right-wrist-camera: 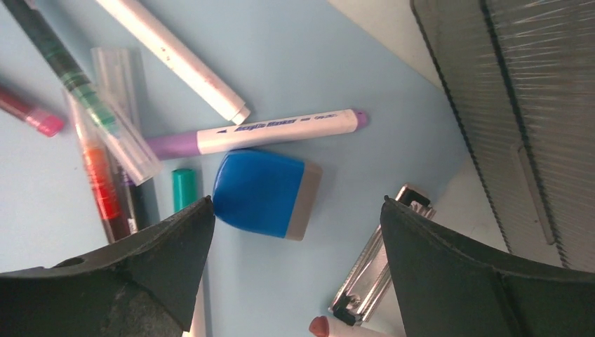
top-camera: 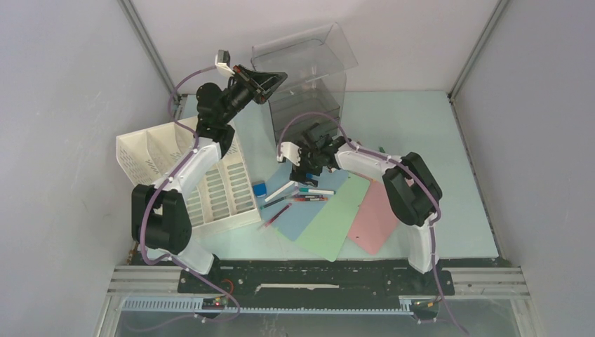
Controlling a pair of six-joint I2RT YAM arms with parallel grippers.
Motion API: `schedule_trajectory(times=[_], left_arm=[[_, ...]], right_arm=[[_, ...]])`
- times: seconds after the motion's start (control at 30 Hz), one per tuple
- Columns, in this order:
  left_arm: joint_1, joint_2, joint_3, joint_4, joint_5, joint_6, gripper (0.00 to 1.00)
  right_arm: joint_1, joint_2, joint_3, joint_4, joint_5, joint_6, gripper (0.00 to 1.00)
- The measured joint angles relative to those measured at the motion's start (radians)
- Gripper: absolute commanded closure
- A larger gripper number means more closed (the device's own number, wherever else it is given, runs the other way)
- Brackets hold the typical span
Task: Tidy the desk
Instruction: Pick up the stationery from the center of the board.
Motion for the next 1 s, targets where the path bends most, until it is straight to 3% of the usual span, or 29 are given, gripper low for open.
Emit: schedule_trajectory(times=[0.57,1.0], left_arm=[[0.002,0.002,0.000,0.006,0.002,-0.001,1.00],[0.002,0.003,0.000,0.007,0.002,-0.001,1.00]], right_arm=[[-0.001,0.071,0.050,-0.024,0.011,0.035,0.03],[-0.001,0.132,0.126,-0.059,0.007,0.080,0.19]])
